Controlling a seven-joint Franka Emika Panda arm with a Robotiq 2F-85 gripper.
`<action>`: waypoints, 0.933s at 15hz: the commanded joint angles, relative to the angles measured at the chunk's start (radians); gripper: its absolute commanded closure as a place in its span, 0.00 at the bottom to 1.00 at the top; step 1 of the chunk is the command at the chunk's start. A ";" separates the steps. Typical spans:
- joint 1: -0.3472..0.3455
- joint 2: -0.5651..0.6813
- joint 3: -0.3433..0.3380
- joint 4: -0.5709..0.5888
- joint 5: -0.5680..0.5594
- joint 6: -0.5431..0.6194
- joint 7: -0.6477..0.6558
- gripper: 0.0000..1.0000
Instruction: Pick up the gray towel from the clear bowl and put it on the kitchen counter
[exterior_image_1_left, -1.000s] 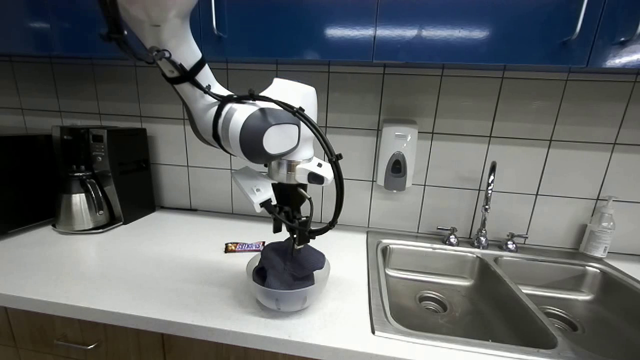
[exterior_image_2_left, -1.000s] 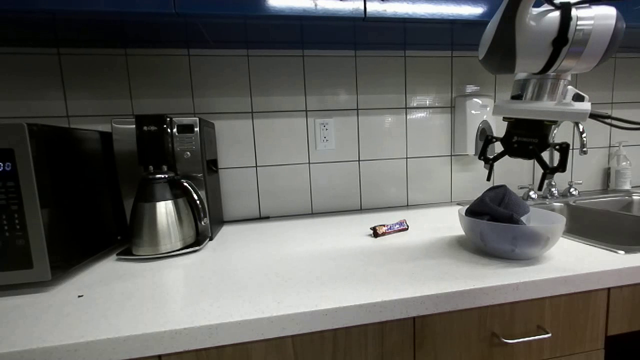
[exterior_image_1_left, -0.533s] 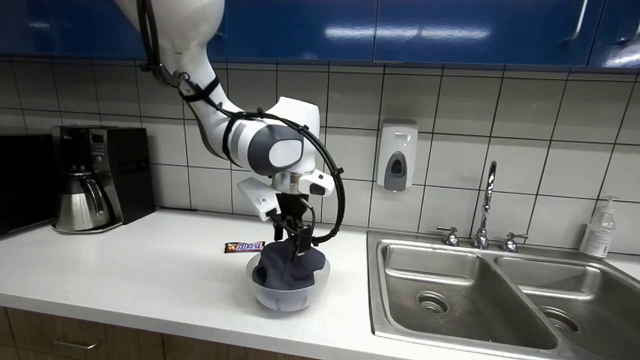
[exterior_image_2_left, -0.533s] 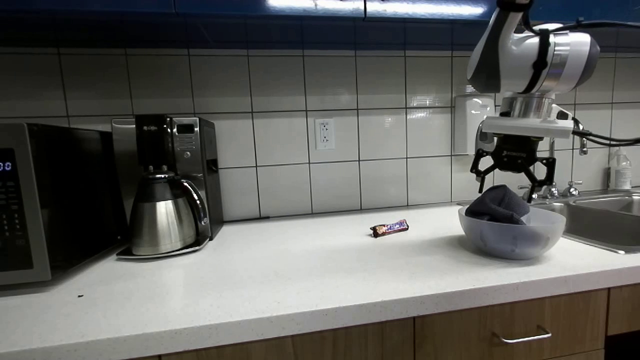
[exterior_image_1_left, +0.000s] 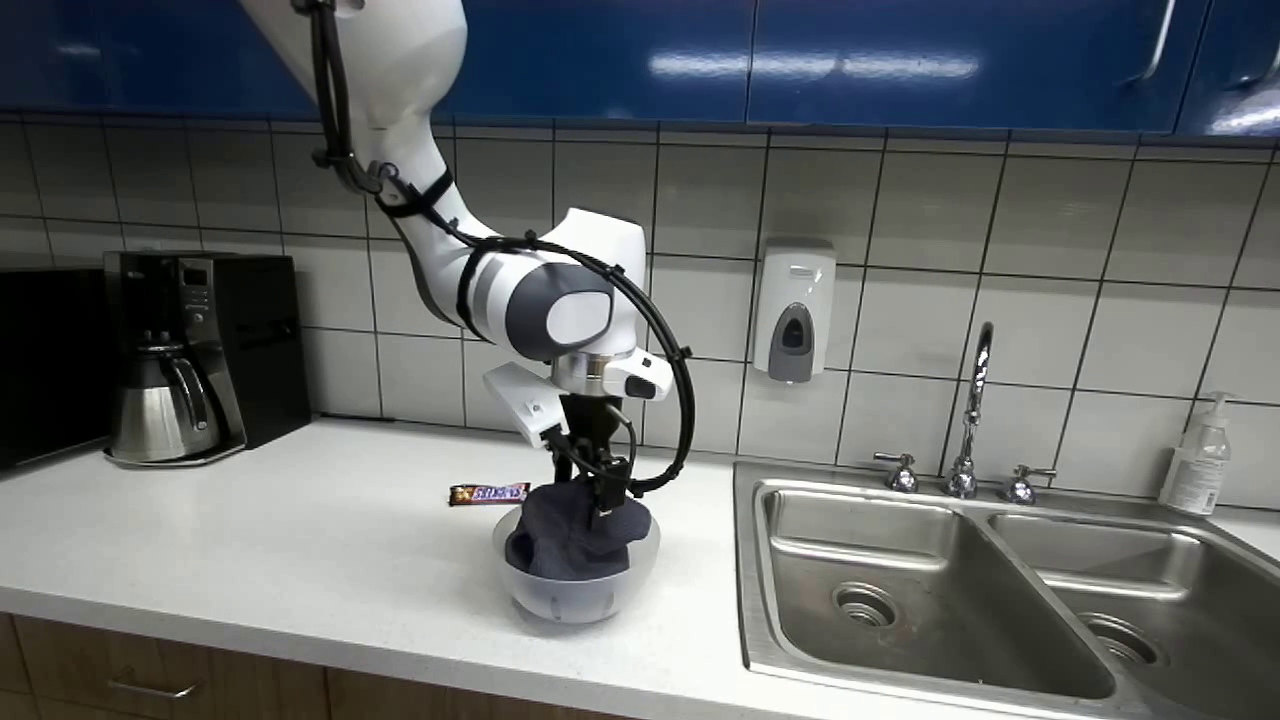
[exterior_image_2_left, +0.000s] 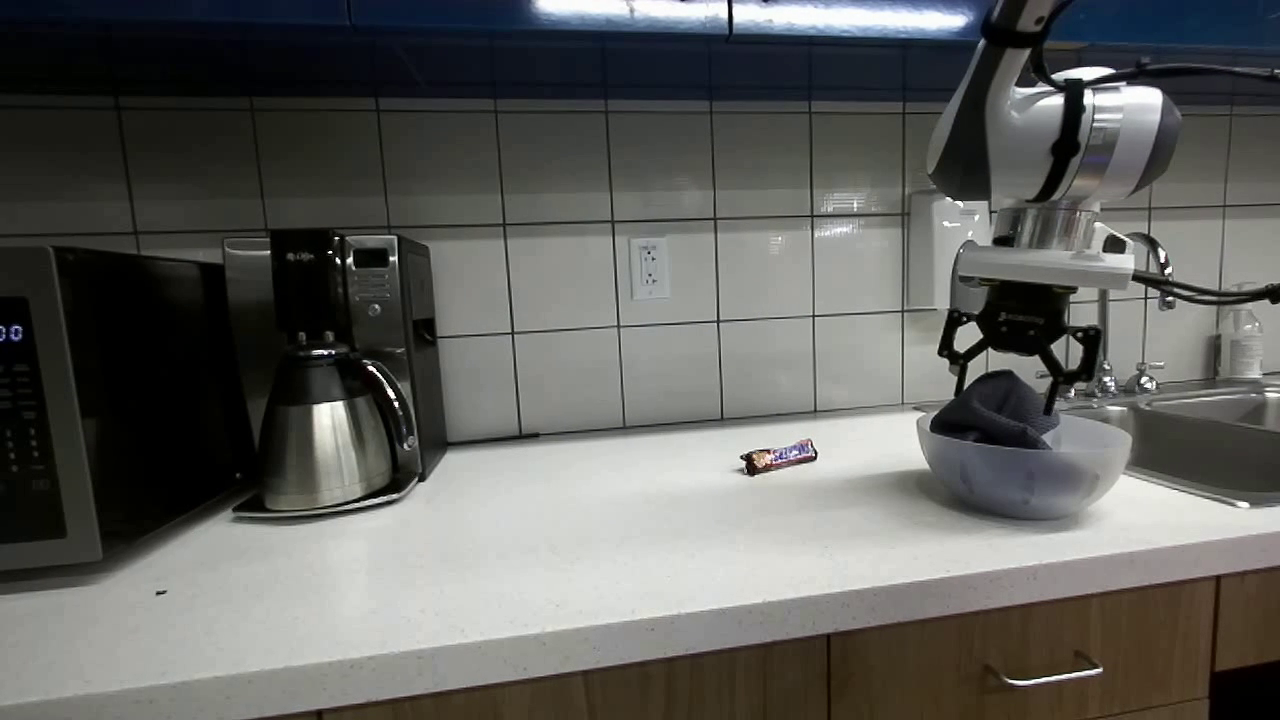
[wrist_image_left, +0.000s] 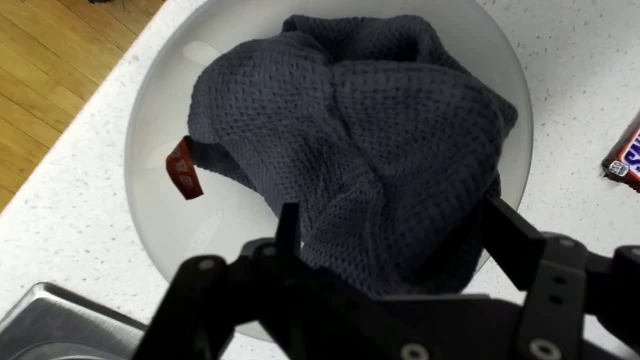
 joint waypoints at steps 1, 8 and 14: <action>-0.011 0.014 0.013 0.027 0.032 -0.014 -0.041 0.39; -0.008 0.003 0.013 0.022 0.028 -0.013 -0.042 0.93; -0.003 -0.035 0.010 0.009 0.016 -0.009 -0.033 0.99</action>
